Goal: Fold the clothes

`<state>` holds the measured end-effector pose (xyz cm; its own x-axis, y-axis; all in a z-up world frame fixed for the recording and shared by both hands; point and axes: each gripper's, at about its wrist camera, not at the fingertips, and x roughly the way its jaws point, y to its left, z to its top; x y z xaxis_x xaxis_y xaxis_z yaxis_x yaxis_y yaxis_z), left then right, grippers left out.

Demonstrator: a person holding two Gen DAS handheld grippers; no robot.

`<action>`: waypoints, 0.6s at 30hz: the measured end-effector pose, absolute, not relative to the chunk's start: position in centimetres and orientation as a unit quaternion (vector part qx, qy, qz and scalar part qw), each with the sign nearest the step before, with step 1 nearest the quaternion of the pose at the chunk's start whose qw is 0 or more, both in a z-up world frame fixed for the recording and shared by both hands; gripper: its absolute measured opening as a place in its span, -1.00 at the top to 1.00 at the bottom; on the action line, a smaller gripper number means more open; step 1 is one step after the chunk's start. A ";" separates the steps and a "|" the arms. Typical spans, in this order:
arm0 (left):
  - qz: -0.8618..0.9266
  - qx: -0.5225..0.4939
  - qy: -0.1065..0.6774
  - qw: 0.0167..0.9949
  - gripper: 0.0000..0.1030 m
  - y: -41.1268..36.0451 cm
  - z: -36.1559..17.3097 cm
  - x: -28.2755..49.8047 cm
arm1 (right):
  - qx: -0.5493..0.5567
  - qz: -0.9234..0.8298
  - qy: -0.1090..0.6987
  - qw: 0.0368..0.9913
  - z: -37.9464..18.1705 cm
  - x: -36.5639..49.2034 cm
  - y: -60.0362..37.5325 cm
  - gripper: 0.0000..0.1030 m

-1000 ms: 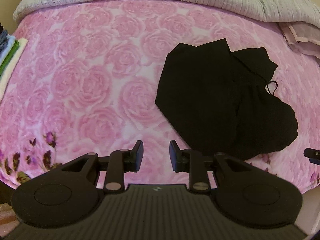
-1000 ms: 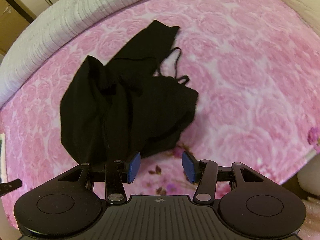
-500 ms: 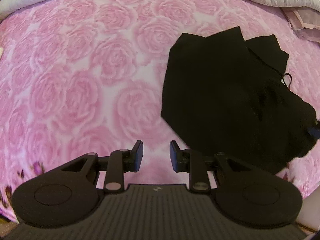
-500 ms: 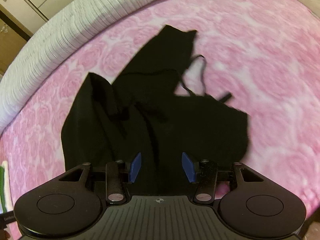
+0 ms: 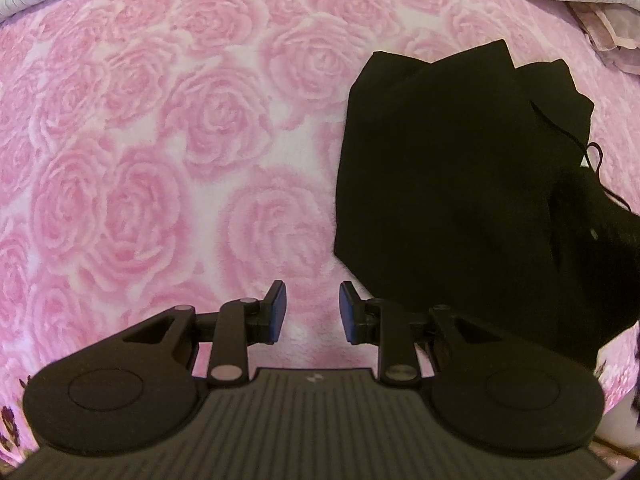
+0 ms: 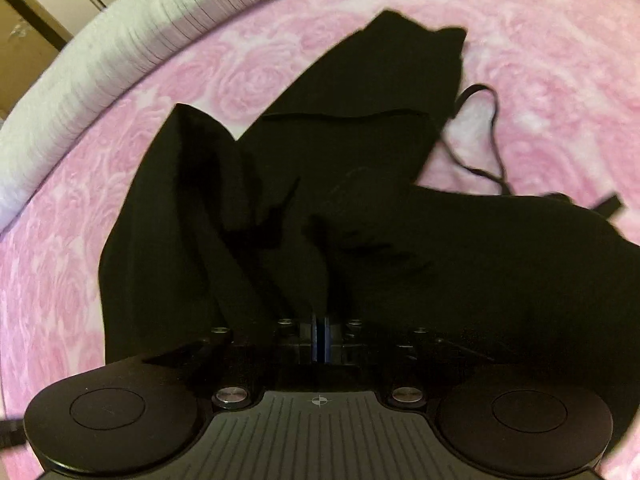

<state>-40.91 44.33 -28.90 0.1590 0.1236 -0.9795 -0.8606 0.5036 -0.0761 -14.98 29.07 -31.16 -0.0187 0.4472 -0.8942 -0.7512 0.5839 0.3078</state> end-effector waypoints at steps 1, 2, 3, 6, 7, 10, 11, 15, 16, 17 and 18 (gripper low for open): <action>0.357 -0.343 0.536 0.684 0.52 44.3 -28.7 -40.4 | -0.129 0.431 0.565 0.692 -30.7 -15.0 27.6 0.98; 0.351 -0.345 0.534 0.688 0.46 44.3 -28.6 -39.8 | -0.123 0.426 0.564 0.697 -30.3 -15.1 26.2 0.98; 0.345 -0.346 0.531 0.692 0.42 44.3 -28.4 -39.3 | -0.116 0.420 0.565 0.701 -30.0 -15.0 24.7 0.98; 0.325 -0.346 0.526 0.706 0.31 44.3 -28.2 -36.6 | -0.073 0.398 0.581 0.706 -29.2 -13.8 21.0 0.98; 0.320 -0.341 0.526 0.710 0.31 44.6 -28.1 -35.4 | -0.052 0.388 0.587 0.709 -29.1 -13.3 20.3 0.98; 0.315 -0.315 0.531 0.721 0.29 45.5 -27.9 -32.2 | 0.008 0.348 0.587 0.731 -28.6 -11.6 18.6 0.98; 0.316 -0.311 0.531 0.722 0.29 45.7 -27.8 -31.6 | 0.016 0.324 0.578 0.749 -28.2 -11.2 18.2 0.98; 0.318 -0.305 0.531 0.724 0.28 46.6 -27.2 -29.6 | 0.030 0.245 0.510 0.824 -25.6 -9.8 15.4 0.98; 0.316 -0.305 0.531 0.724 0.27 46.8 -27.1 -29.2 | 0.028 0.256 0.493 0.831 -25.0 -9.4 14.8 0.98; 0.314 -0.310 0.531 0.724 0.26 47.0 -27.1 -28.8 | 0.023 0.269 0.483 0.833 -24.6 -9.1 14.4 0.98; 0.311 -0.314 0.530 0.723 0.26 47.5 -27.1 -28.2 | 0.015 0.277 0.486 0.829 -24.6 -8.9 14.2 0.98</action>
